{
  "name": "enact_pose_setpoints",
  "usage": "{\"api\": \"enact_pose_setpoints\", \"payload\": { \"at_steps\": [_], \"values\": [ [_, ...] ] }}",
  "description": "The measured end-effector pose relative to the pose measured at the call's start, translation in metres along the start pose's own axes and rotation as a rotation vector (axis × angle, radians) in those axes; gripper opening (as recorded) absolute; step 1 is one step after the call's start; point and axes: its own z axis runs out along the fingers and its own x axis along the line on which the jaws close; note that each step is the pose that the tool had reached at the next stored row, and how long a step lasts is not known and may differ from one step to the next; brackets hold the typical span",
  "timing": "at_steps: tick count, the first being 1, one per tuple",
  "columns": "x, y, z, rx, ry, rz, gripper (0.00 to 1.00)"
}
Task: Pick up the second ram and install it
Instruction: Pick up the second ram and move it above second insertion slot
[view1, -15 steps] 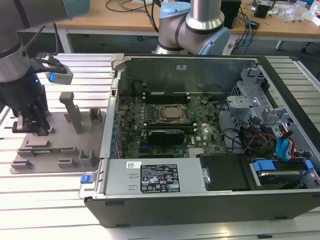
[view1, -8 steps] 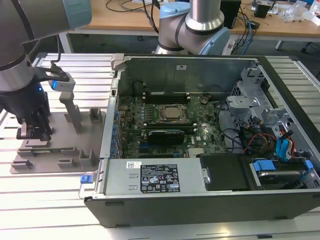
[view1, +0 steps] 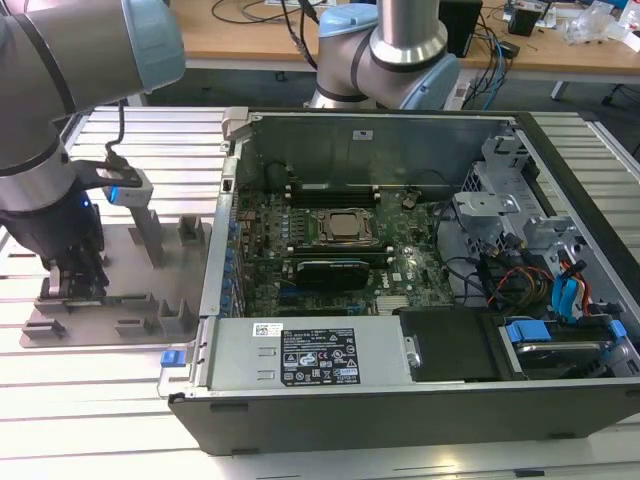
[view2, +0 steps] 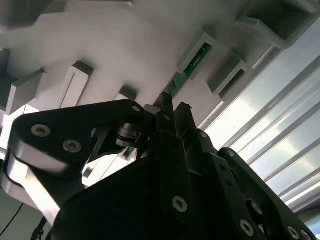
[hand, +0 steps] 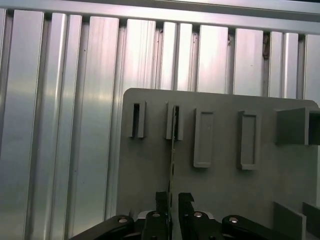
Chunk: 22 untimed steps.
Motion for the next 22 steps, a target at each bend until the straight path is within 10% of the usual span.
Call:
{"api": "enact_pose_setpoints", "payload": {
  "at_steps": [7, 22],
  "values": [
    [0.0013, 0.0069, 0.0239, 0.0003, -0.0021, 0.0, 0.24],
    [0.0014, 0.0068, 0.024, 0.0005, -0.0062, -0.001, 0.14]
  ]
}}
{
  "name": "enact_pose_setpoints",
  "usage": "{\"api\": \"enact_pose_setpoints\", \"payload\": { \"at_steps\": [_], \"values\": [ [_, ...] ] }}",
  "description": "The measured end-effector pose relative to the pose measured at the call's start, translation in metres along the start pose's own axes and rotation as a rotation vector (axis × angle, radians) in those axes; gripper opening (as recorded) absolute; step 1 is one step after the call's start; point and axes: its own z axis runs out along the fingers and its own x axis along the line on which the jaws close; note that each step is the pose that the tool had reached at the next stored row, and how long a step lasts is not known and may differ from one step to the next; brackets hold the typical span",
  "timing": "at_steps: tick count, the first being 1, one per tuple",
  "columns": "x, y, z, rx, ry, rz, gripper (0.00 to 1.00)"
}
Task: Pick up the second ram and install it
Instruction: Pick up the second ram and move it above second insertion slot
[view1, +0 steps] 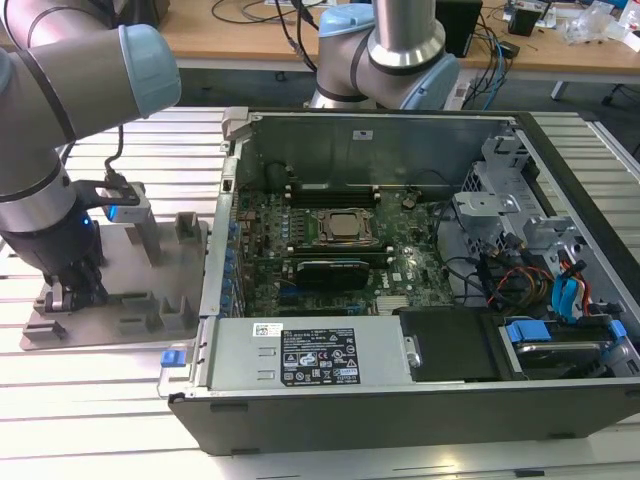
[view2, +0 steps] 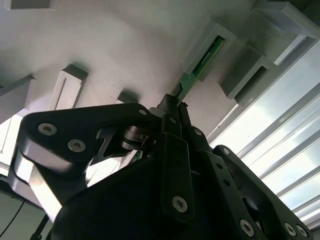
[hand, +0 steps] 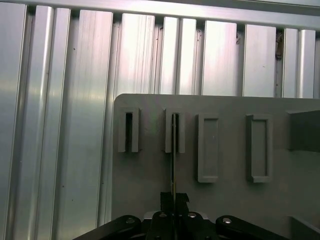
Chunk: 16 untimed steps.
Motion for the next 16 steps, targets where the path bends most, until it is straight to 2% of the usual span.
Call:
{"api": "enact_pose_setpoints", "payload": {
  "at_steps": [3, 5, 7, 9, 11, 16],
  "values": [
    [0.0, 0.0, -0.0005, 0.0001, 0.0003, 0.0, 0.14],
    [-0.0001, 0.0002, -0.0042, -0.0001, 0.0005, 0.0, 0.14],
    [-0.0005, 0.0007, -0.0159, -0.0001, 0.0005, 0.0, 0.14],
    [-0.0008, 0.001, -0.0225, 0.0, 0.0005, 0.0, 0.14],
    [-0.0012, 0.0015, -0.0331, 0.0, 0.0005, 0.0, 0.14],
    [-0.0019, 0.0024, -0.0532, 0.0, 0.0004, 0.0, 0.14]
  ]
}}
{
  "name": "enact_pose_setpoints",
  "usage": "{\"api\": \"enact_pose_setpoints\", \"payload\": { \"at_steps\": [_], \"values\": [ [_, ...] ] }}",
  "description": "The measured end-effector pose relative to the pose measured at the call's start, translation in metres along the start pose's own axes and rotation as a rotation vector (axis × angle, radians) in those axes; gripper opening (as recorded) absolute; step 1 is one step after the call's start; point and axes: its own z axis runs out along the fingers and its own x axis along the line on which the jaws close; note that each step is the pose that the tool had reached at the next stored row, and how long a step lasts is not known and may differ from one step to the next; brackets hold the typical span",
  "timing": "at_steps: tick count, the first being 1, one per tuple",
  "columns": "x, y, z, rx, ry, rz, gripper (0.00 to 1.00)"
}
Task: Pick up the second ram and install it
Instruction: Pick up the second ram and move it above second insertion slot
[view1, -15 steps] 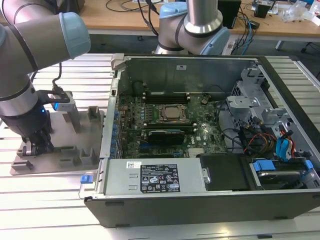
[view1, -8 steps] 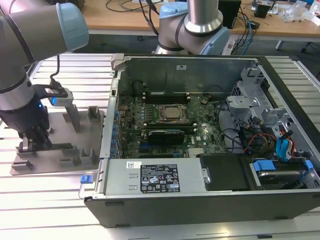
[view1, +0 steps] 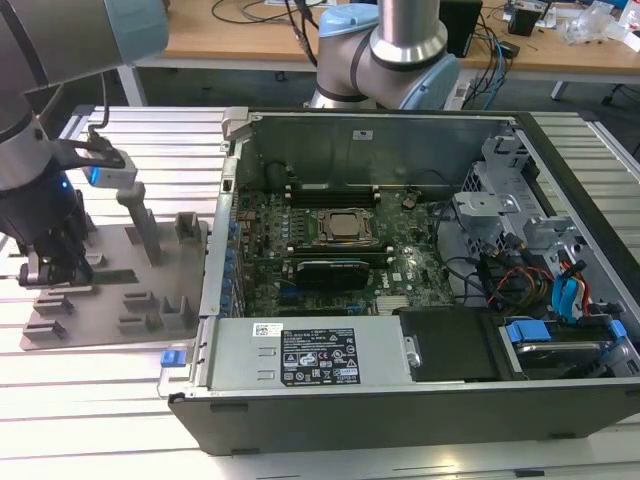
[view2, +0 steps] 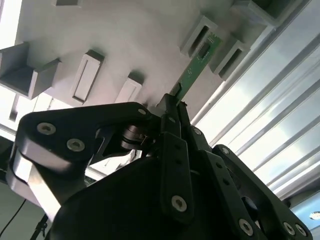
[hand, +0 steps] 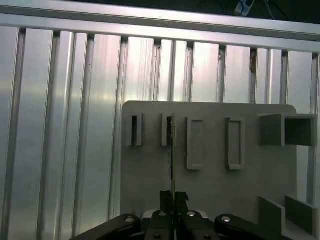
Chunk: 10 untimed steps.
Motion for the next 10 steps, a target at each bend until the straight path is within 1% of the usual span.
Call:
{"api": "enact_pose_setpoints", "payload": {
  "at_steps": [4, 7, 8, 10],
  "values": [
    [-0.0005, 0.0007, -0.0154, -0.0001, 0.0001, 0.0, 0.14],
    [-0.0008, 0.001, -0.0219, 0.0, 0.0001, 0.0, 0.14],
    [-0.0009, 0.0011, -0.0256, 0.0, 0.0001, 0.0, 0.14],
    [-0.0011, 0.0013, -0.0305, 0.0, 0.0001, 0.0, 0.14]
  ]
}}
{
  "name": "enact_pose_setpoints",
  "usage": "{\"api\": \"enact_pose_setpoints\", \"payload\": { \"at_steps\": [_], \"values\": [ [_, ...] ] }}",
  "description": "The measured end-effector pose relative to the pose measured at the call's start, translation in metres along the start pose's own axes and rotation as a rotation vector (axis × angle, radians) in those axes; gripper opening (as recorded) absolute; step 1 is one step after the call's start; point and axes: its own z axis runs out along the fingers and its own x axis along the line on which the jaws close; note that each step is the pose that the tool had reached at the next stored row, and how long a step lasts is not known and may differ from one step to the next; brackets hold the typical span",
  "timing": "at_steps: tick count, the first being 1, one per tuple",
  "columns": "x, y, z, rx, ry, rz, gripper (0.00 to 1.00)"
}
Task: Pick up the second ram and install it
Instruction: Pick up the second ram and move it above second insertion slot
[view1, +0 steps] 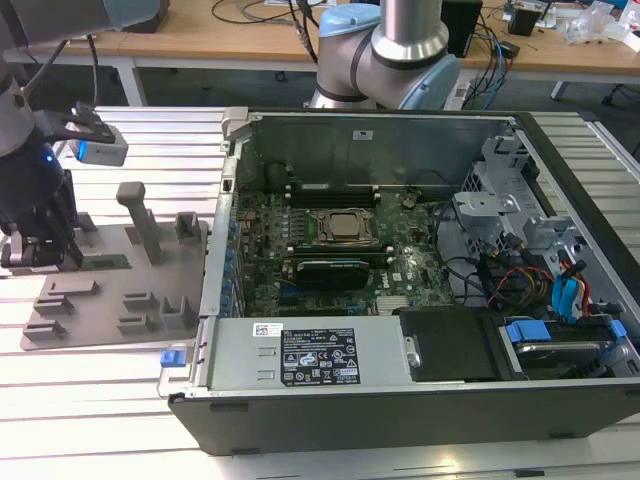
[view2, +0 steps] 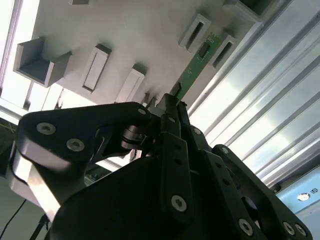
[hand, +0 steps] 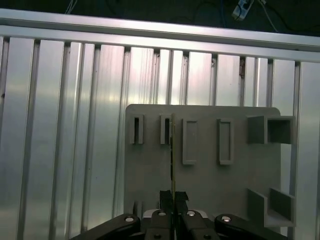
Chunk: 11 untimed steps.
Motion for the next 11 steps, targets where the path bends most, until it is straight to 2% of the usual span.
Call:
{"api": "enact_pose_setpoints", "payload": {
  "at_steps": [1, 5, 11],
  "values": [
    [-0.0001, 0.0001, -0.0018, 0.0, 0.0, 0.0, 0.14],
    [-0.0007, 0.0009, -0.0196, 0.0, 0.0, 0.0, 0.14],
    [-0.0013, 0.0017, -0.037, 0.0, 0.0, 0.0, 0.14]
  ]
}}
